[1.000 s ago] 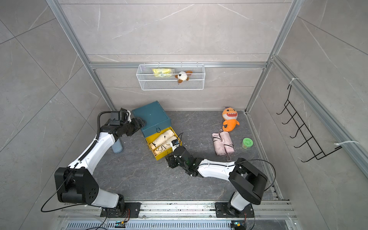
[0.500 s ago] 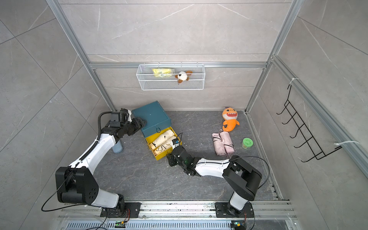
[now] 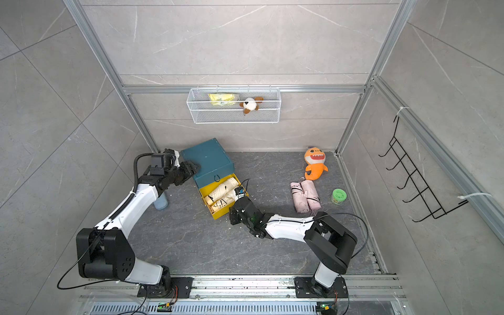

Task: Place the umbrella in the drawer by color
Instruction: Close the drawer in the storage box.

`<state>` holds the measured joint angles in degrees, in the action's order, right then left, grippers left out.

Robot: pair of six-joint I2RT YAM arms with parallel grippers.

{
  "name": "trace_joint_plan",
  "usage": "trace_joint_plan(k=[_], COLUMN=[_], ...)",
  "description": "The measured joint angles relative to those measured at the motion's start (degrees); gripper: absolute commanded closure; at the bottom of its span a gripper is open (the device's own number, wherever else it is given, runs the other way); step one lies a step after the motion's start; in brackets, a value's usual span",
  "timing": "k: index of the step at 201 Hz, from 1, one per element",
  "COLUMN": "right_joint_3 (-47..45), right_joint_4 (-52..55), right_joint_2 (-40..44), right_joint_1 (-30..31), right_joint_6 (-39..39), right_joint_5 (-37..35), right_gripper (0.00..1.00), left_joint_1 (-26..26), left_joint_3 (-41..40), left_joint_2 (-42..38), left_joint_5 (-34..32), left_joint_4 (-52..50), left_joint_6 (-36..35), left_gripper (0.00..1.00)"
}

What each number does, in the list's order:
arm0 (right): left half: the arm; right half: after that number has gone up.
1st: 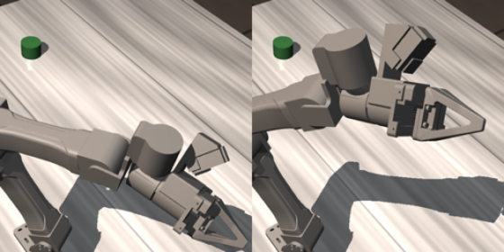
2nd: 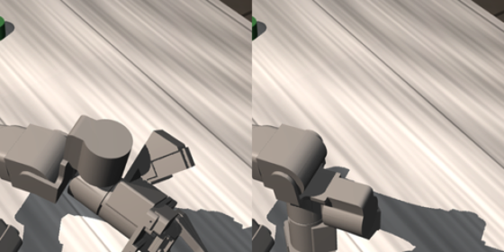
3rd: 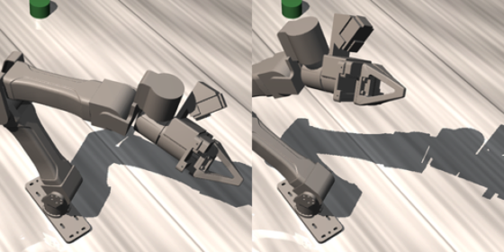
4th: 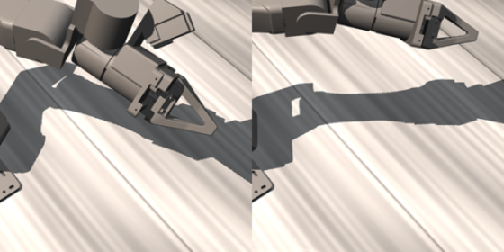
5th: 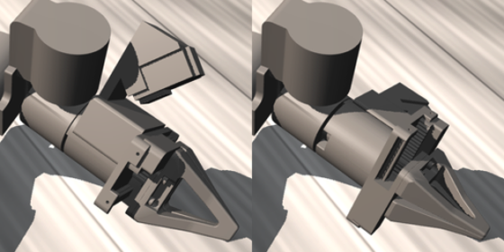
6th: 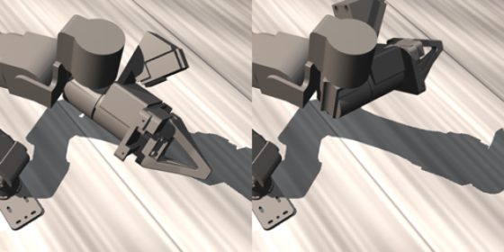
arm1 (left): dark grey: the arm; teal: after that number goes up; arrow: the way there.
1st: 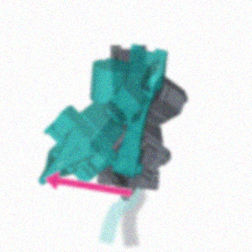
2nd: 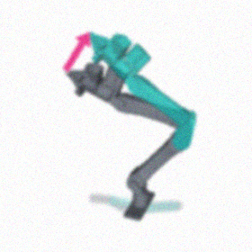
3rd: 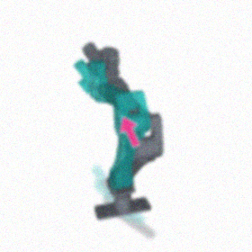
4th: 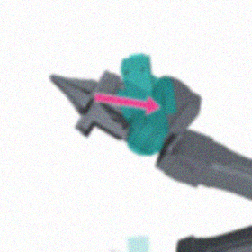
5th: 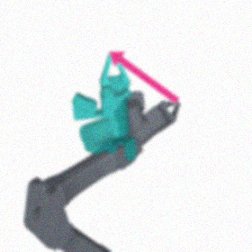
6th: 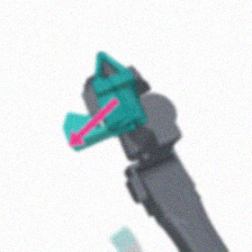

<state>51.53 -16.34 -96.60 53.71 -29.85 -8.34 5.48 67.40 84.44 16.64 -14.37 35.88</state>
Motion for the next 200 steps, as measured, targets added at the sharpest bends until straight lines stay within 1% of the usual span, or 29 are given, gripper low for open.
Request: trace_joint_plan(k=[53, 101, 159, 200], right_joint_3=[1.86, 5.16, 12.02, 15.58], right_joint_4=[0.90, 2.91, 2.64, -1.03], right_joint_2=[-0.90, -2.45, -7.67, -12.22], right_joint_1=[0.04, -0.70, -2.29, -3.48], right_joint_6=[0.09, 0.76, 0.94, -0.63], right_joint_5=[0.17, 0.24, 1.11, 2.01], right_gripper=[0.92, 0.92, 0.92, 0.90], left_joint_1=[0.00, -0.17, -0.26, -0.28], left_joint_3=[-0.76, -1.55, -1.95, -2.14], left_joint_2=[0.00, 0.00, 0.00, 0.00], left_joint_5=[0.04, 0.31, 0.44, 0.46], left_joint_4=[1.70, 3.19, 4.02, 4.39], left_joint_6=[0.00, 0.20, 0.22, 0.22], left_gripper=[0.29, 0.29, 0.29, 0.29])
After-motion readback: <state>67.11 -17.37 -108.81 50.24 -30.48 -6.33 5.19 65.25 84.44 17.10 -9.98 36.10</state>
